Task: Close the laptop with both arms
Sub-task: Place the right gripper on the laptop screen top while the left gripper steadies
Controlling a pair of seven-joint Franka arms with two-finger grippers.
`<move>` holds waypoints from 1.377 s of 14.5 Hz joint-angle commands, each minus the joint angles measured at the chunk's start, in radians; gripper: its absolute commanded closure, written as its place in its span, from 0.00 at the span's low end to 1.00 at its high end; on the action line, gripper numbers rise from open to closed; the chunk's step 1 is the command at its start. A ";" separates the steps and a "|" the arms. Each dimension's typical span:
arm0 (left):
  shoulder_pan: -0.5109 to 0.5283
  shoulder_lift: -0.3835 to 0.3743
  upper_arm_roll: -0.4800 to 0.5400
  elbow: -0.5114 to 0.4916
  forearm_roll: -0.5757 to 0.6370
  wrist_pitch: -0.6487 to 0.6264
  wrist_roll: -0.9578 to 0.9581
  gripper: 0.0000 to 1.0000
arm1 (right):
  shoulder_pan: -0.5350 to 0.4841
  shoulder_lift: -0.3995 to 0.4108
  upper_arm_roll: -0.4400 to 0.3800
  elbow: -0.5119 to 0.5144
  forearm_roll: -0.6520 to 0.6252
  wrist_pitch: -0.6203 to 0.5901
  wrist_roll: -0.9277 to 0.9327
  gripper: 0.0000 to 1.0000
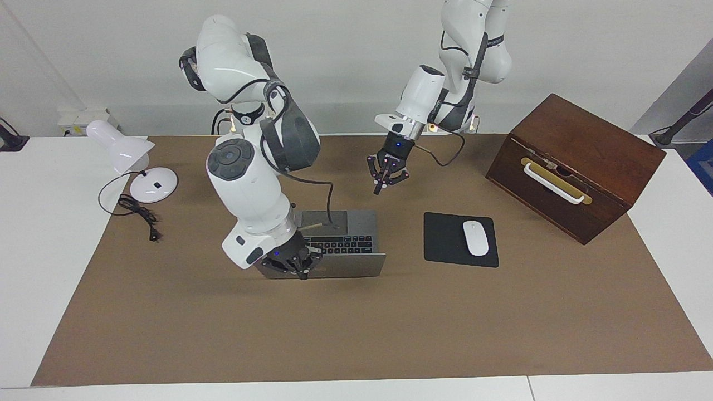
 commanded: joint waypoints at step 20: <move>-0.041 0.327 0.012 0.108 0.001 0.245 0.000 1.00 | -0.012 -0.087 0.011 -0.092 0.048 -0.126 0.018 1.00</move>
